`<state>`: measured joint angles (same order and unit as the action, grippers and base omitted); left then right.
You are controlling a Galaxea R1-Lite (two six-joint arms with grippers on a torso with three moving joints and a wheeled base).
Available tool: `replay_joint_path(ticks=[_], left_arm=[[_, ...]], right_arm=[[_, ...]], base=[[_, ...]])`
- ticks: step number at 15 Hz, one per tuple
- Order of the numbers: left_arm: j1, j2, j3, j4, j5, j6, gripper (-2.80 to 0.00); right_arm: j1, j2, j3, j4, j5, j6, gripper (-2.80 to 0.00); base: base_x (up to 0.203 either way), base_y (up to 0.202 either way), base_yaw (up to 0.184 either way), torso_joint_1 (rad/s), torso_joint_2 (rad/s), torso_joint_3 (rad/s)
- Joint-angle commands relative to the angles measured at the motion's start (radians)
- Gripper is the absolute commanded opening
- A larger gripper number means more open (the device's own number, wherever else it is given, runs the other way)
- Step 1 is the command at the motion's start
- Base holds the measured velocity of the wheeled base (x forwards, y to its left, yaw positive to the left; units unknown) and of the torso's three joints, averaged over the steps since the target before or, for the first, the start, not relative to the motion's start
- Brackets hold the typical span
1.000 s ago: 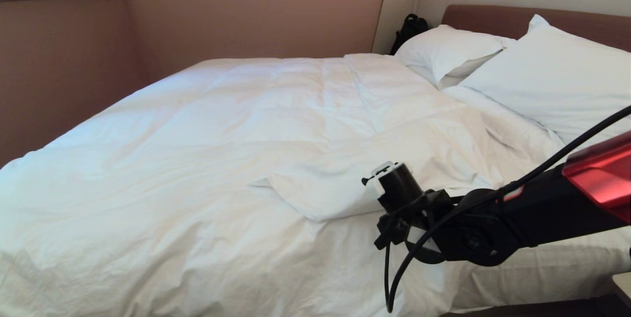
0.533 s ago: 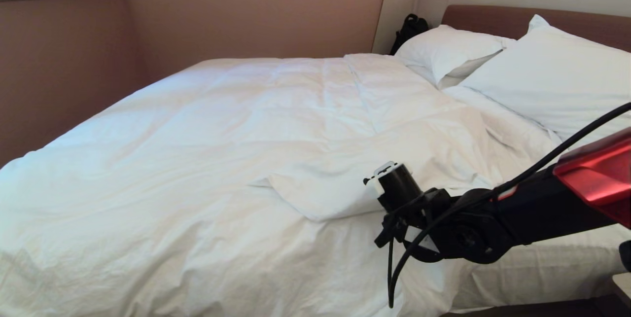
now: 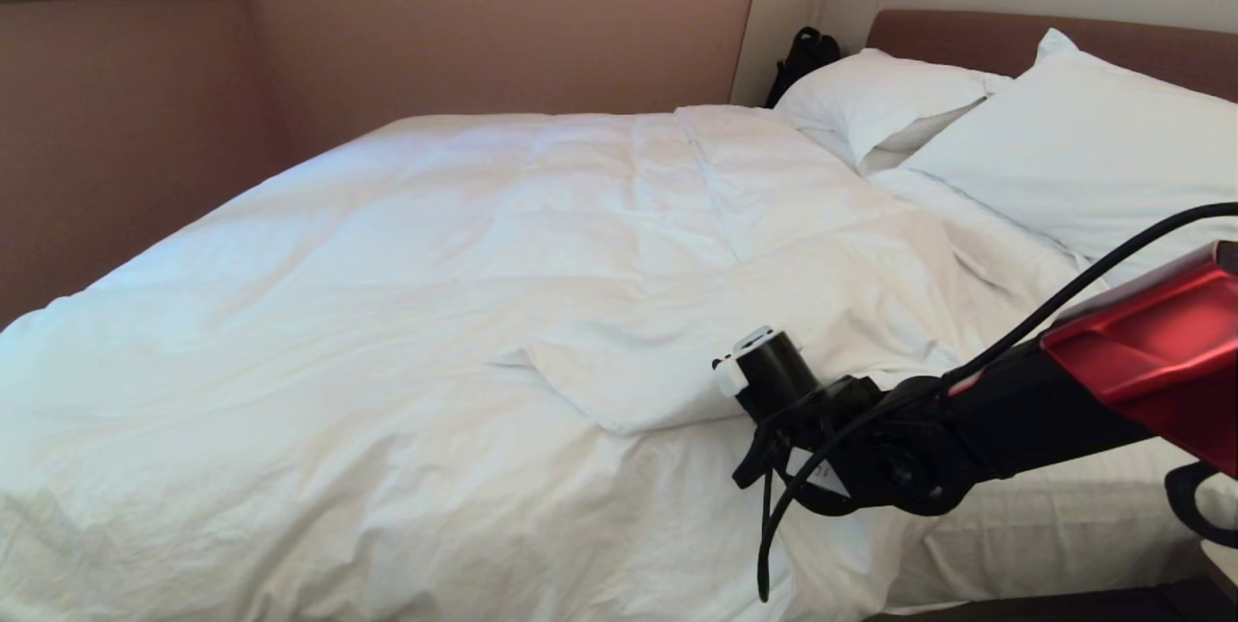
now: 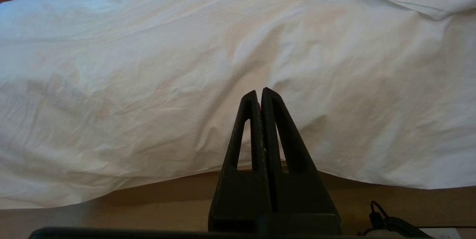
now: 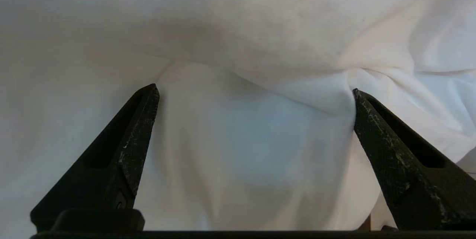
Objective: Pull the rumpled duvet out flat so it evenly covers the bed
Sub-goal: Flatten the corners of the folded blanket
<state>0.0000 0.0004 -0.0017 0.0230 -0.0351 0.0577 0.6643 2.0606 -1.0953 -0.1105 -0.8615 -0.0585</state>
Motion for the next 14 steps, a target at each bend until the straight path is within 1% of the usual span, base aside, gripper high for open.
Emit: replay_joint_path(ticks=[1,3,5,14], left_arm=[[0.000,0.000,0.000,0.000,0.000,0.001,-2.80],[0.000,0.000,0.000,0.000,0.000,0.001,-2.80],[0.000,0.000,0.000,0.000,0.000,0.001,-2.80],[0.000,0.000,0.000,0.000,0.000,0.001,-2.80]], right_arm=[[-0.003,0.013,0.011,-0.083,-0.007,-0.034,0.00],[-0.007,0.023,0.006,-0.086,-0.017,-0.037,0.00],[-0.028,0.035,-0.003,-0.103,-0.039,-0.038,0.00],[-0.031,0.042,0.006,-0.123,-0.044,-0.067,0.00]], base=[[0.000,0.000,0.000,0.000,0.00,0.000],[0.000,0.000,0.000,0.000,0.00,0.000],[0.000,0.000,0.000,0.000,0.00,0.000],[0.000,0.000,0.000,0.000,0.00,0.000]])
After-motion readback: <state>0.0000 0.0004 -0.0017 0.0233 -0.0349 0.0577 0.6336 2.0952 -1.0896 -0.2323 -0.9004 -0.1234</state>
